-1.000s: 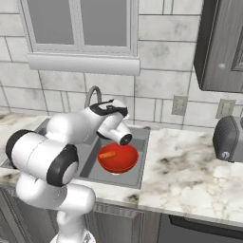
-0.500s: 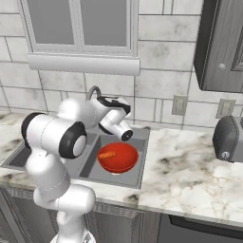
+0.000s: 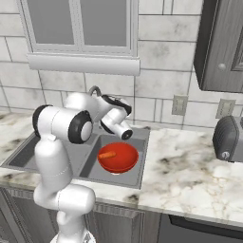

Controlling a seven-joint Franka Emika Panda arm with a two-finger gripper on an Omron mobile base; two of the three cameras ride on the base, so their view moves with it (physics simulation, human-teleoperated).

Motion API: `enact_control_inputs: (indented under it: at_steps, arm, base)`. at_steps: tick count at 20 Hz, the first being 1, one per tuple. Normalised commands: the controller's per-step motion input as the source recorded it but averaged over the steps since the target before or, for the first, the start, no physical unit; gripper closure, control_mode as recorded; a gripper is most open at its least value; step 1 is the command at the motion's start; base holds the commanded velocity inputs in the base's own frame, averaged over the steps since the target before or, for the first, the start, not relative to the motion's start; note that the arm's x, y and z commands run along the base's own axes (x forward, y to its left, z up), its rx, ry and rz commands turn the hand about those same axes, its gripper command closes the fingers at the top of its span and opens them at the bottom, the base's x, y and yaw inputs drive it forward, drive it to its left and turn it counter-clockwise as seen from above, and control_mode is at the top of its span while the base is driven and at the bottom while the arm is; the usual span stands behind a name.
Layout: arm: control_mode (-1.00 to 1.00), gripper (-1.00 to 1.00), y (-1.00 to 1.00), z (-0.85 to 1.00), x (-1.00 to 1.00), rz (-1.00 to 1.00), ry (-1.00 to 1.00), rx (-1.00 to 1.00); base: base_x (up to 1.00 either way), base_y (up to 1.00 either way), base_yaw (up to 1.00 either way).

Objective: Pick the carrot from the cabinet and place it in the bowl. Then pick the bowl and place it in the sink. Then turn on the sink facuet.

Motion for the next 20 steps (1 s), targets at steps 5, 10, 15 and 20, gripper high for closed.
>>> enact_control_inputs:
  at_steps: [5,10,15,20]
  arm:
    - [-1.00,-1.00,0.01,-0.03,0.48,-0.04,0.00,0.00]
    - [-1.00,-1.00,0.00,0.00,0.47,-0.05,0.01,0.00]
    - [-1.00,-1.00,0.00,-0.08,0.39,-0.04,0.06,0.00]
    - [-1.00,-1.00,0.00,-0.19,0.40,-0.04,0.09,0.00]
  base:
    - [0.00,0.00,0.00]
    - [0.00,0.00,0.00]
    - [0.00,0.00,0.00]
    - [0.00,0.00,0.00]
